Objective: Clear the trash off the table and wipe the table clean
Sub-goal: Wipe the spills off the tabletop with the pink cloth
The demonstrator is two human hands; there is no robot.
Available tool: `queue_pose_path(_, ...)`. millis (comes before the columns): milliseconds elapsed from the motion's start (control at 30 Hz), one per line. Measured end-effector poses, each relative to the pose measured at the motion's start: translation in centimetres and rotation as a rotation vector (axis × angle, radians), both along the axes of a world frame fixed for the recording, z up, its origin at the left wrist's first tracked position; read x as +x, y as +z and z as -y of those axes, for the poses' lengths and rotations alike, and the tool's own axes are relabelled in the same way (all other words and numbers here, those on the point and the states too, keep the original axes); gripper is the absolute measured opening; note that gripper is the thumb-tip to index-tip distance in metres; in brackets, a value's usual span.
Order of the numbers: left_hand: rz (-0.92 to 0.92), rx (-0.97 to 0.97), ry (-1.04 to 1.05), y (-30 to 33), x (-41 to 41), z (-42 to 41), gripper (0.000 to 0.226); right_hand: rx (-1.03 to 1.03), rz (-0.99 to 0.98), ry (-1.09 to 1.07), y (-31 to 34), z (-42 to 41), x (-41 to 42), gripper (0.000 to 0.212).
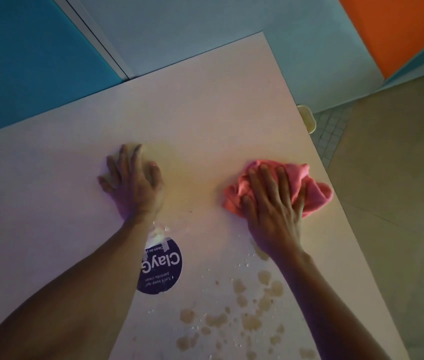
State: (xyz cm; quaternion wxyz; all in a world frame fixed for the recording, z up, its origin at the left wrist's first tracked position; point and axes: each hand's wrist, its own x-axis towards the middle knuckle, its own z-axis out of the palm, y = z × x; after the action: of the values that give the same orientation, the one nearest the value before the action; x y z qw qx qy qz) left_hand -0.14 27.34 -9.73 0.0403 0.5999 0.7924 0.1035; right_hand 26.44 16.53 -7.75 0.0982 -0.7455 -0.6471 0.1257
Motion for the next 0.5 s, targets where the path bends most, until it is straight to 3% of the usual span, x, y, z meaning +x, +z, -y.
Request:
queue_pose_path(200, -0.030, 0.006, 0.010, -0.2, -0.2, -0.1, 0.054, -0.076, -0.051, -0.103, -0.8, -2.9, -1.5, 0.059)
queue_pose_path(500, -0.006, -0.057, -0.047, 0.1, -0.4, 0.1, 0.062, -0.172, -0.109, -0.054, -0.1, -3.2, -1.3, 0.059)
